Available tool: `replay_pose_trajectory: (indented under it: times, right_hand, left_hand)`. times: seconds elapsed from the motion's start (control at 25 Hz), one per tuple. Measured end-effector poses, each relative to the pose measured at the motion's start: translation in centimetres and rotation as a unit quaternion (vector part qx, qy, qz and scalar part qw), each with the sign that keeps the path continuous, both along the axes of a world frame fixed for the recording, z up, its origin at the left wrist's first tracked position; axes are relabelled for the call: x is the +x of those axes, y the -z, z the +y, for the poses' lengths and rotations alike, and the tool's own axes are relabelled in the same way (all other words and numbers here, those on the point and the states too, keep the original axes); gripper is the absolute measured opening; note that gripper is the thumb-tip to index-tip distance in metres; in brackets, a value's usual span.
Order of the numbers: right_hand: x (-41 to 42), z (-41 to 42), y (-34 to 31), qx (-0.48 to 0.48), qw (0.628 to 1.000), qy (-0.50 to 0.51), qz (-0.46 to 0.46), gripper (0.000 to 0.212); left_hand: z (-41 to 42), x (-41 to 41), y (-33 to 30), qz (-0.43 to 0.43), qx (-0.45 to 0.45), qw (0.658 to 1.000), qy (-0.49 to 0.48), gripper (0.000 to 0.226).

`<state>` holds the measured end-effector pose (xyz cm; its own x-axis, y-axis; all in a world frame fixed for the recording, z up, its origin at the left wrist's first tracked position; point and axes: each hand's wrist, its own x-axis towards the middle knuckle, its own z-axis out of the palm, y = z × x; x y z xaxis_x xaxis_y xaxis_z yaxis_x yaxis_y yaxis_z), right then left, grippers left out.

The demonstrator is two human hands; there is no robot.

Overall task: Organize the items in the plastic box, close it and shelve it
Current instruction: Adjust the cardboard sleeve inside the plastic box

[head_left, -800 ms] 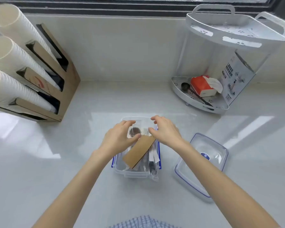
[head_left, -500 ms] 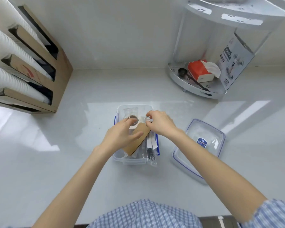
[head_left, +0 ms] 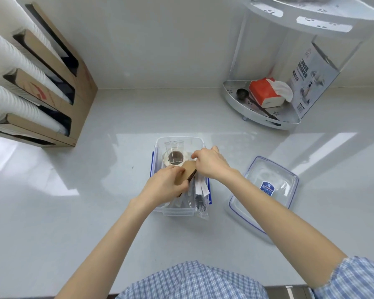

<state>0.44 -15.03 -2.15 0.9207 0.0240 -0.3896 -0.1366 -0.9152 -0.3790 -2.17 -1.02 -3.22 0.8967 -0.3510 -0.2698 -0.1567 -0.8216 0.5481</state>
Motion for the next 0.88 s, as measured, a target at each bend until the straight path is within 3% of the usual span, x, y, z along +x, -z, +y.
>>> replay_pose_trajectory:
  times: [0.24, 0.44, 0.6, 0.88]
  right_hand:
    - [0.3, -0.7, 0.0, 0.068, 0.997, 0.033, 0.001, 0.037]
    - [-0.7, -1.4, 0.1, 0.073, 0.996, -0.044, 0.021, 0.040]
    - [-0.8, -1.5, 1.2, 0.039, 0.996, -0.075, -0.013, 0.047]
    - [-1.1, -1.2, 0.5, 0.035, 0.991, -0.090, -0.089, 0.027]
  left_hand:
    - [0.3, 0.1, 0.0, -0.027, -0.012, 0.999, -0.038, 0.026]
    - [1.0, -0.3, 0.5, -0.006, -0.054, 0.996, -0.072, 0.018]
    - [1.4, 0.0, 0.7, -0.034, -0.070, 0.993, -0.094, 0.027]
    - [2.7, 0.3, -0.6, -0.078, -0.123, 0.974, -0.176, 0.028]
